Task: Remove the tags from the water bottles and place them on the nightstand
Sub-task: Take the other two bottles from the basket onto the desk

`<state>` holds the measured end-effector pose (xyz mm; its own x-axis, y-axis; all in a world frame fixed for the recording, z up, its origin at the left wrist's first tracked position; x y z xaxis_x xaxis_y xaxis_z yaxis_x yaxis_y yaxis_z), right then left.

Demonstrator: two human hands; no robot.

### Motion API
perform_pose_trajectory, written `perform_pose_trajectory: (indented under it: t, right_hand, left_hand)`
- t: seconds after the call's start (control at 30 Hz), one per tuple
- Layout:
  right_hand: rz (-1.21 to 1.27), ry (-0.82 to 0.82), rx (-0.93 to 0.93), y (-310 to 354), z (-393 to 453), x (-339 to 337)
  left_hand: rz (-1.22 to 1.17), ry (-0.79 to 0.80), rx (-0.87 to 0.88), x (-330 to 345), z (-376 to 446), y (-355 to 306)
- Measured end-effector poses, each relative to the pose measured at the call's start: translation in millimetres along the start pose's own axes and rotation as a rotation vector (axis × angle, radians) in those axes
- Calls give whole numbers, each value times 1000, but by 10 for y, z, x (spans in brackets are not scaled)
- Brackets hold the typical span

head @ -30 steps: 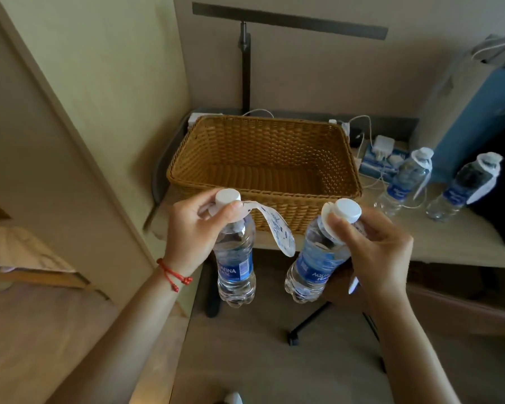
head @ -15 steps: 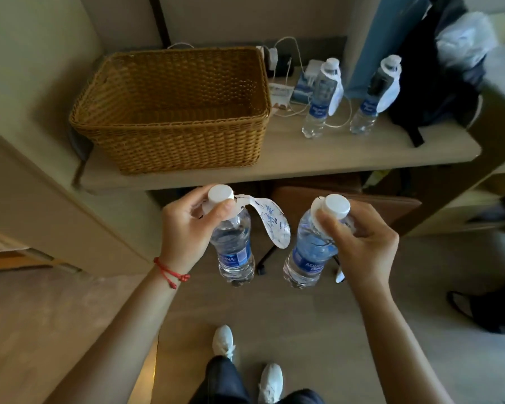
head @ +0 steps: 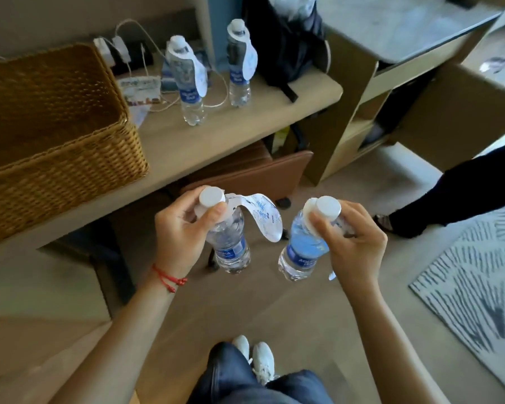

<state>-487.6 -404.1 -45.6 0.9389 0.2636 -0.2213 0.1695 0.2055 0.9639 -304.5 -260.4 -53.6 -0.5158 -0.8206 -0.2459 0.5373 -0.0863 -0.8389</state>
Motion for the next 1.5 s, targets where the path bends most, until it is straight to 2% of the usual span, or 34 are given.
perform_pose_trajectory:
  t: [0.27, 0.47, 0.57, 0.9, 1.13, 1.5]
  right_hand:
    - [-9, -149, 56, -142, 309, -241]
    - [-19, -153, -13, -188, 765, -326]
    - [1, -97, -28, -184, 1088, -332]
    - [46, 153, -128, -100, 2141, -131]
    - [115, 258, -92, 70, 2597, 250]
    - [92, 349, -230, 305, 3109, 1129]
  left_hand:
    - [-89, 96, 2, 411, 317, 75]
    - [-95, 71, 10, 717, 599, 113]
    - [-60, 36, 23, 904, 757, 108]
    - [-30, -229, 10, 1259, 1210, 110]
    - [140, -363, 68, 1125, 1548, 160]
    - [232, -427, 122, 700, 2193, 605]
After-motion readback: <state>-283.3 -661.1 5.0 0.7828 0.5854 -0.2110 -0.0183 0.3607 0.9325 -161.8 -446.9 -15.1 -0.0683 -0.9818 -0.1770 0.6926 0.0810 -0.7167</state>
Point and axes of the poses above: each hand's wrist, its own z-axis towards the middle knuckle, its own x-axis out of the palm, y = z × x, the point moved 2 cm from there along z, towards the middle knuckle, and after that the axes turned 11 degrees about x, right-handed, at the moved point
